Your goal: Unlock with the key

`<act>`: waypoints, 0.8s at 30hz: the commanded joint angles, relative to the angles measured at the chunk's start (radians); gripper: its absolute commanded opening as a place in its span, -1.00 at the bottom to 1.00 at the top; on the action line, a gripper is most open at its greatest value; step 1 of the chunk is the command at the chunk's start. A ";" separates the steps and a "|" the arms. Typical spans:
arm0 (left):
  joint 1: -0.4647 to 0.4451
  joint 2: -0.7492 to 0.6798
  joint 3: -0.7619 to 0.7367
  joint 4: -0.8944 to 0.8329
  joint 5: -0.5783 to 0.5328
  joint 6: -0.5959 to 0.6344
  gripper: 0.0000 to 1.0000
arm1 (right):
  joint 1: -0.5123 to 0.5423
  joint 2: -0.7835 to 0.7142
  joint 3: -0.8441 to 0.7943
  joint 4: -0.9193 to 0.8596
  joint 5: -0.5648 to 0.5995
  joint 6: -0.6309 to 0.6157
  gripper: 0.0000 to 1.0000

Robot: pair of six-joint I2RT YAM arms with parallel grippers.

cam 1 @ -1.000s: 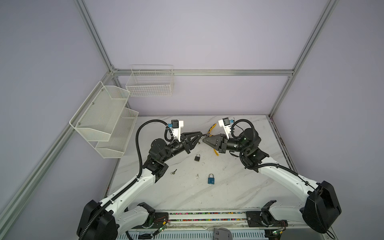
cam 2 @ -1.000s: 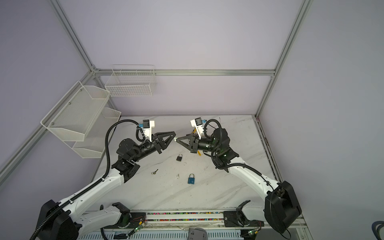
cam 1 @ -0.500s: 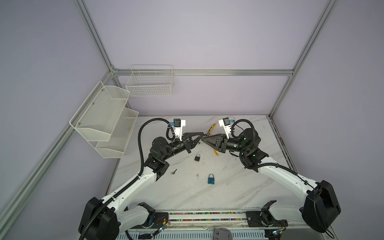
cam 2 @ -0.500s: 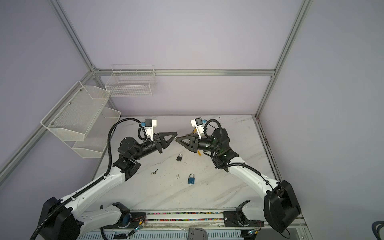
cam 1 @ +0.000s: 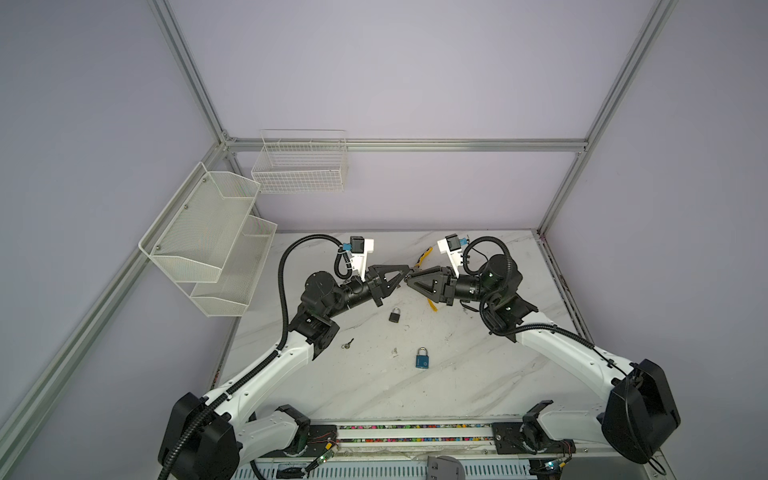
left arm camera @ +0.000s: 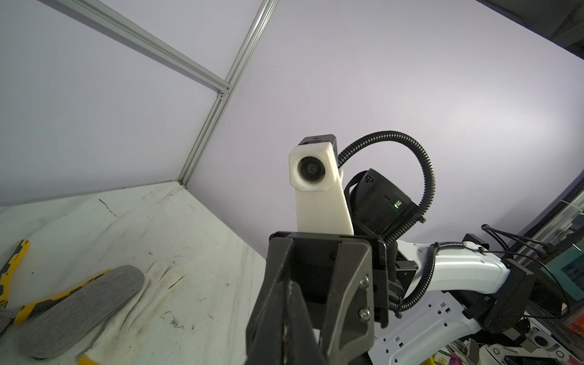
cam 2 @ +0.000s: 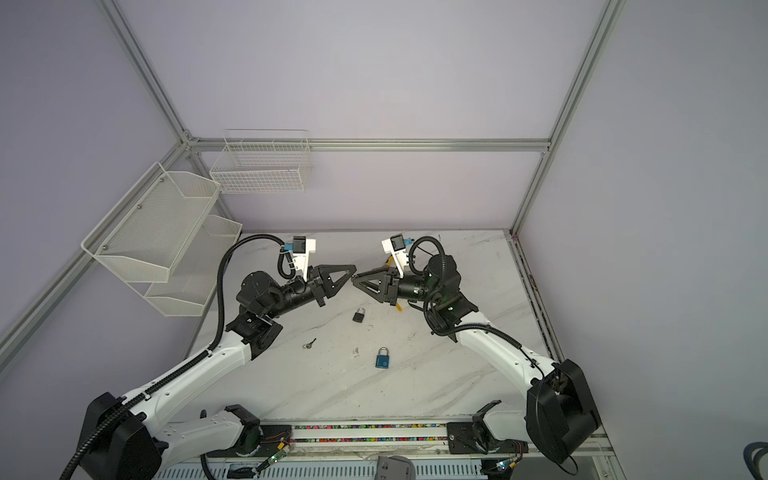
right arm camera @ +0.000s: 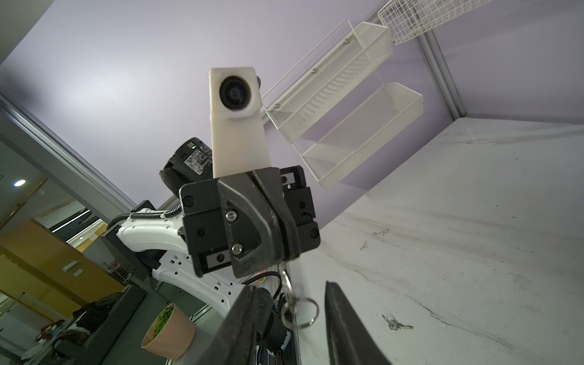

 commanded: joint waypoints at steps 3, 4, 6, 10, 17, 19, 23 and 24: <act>0.003 0.006 0.102 0.034 0.033 0.023 -1.00 | -0.004 0.017 0.038 0.024 -0.036 -0.018 -0.39; 0.005 0.006 0.102 0.035 0.035 0.023 -1.00 | -0.004 0.018 0.039 0.024 -0.035 -0.018 -0.40; 0.005 0.007 0.105 0.039 0.038 0.023 -1.00 | -0.003 0.023 0.039 0.024 -0.036 -0.019 -0.43; 0.004 0.015 0.108 0.041 0.047 0.022 -1.00 | -0.004 0.024 0.040 0.037 -0.030 -0.010 -0.50; 0.004 0.017 0.108 0.041 0.050 0.030 -1.00 | -0.004 0.037 0.040 0.061 -0.031 0.014 -0.65; 0.005 0.015 0.111 0.037 0.048 0.033 -1.00 | -0.004 0.037 0.035 0.061 -0.026 0.015 -0.68; 0.004 0.015 0.120 0.015 0.051 0.052 -1.00 | -0.004 0.037 0.040 0.060 -0.018 0.024 -0.83; 0.005 0.015 0.122 0.014 0.053 0.055 -1.00 | -0.003 0.037 0.040 0.060 -0.018 0.028 -0.89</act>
